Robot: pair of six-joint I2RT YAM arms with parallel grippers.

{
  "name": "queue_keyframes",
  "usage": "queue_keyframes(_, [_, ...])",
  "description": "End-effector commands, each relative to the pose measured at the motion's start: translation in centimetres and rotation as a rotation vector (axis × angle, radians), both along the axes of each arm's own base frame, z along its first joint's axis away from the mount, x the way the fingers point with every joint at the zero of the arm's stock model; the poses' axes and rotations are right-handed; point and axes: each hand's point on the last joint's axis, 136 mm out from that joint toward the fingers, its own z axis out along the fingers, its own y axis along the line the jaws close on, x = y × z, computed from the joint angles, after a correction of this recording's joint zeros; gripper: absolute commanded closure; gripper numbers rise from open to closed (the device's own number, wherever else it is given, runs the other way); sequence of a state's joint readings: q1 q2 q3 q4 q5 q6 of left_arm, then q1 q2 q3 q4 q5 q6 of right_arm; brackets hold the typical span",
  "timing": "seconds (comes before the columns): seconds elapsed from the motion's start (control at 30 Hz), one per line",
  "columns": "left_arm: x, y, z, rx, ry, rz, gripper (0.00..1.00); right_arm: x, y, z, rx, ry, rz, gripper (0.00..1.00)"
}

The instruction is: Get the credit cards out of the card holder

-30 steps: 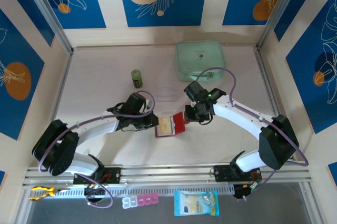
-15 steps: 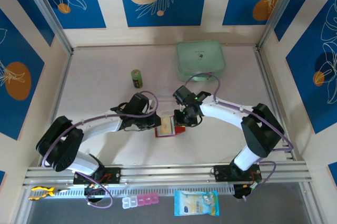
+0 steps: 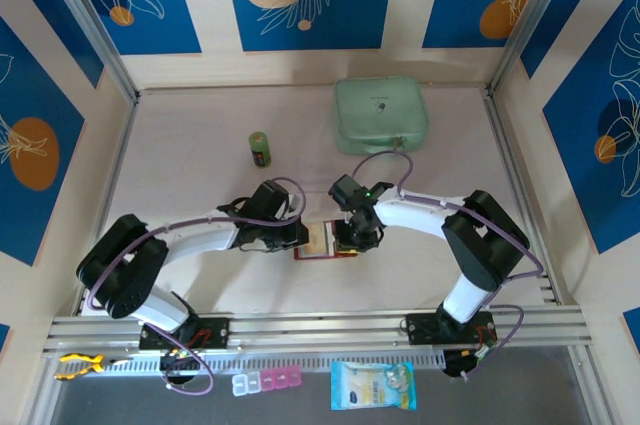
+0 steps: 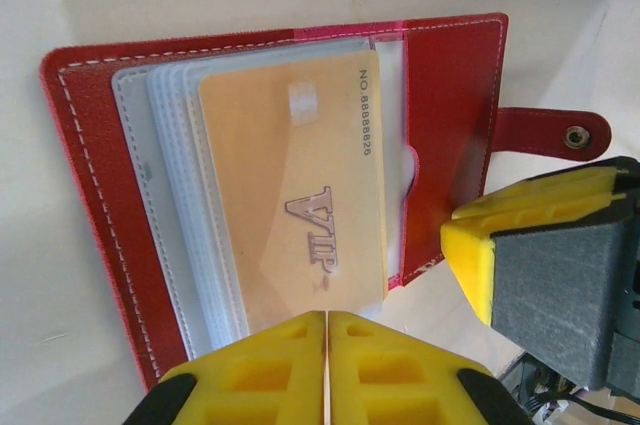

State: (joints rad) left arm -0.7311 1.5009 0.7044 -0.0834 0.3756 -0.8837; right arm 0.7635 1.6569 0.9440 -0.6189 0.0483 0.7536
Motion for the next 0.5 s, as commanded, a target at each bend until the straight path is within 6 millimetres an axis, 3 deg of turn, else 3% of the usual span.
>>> queue_keyframes(0.0, [0.5, -0.1, 0.0, 0.03, -0.027, 0.002, 0.92, 0.5, 1.1, 2.3, 0.05, -0.035, -0.008, 0.8])
queue_keyframes(0.2, [1.0, -0.5, 0.3, 0.009, -0.04, 0.011, 0.93, 0.9, 3.4, 3.7, 0.196, -0.039, 0.007, 0.8])
queue_keyframes(0.47, [0.6, -1.8, 0.0, -0.032, -0.013, -0.006, 0.95, 1.5, 5.9, 4.2, 0.362, -0.026, 0.027, 0.78])
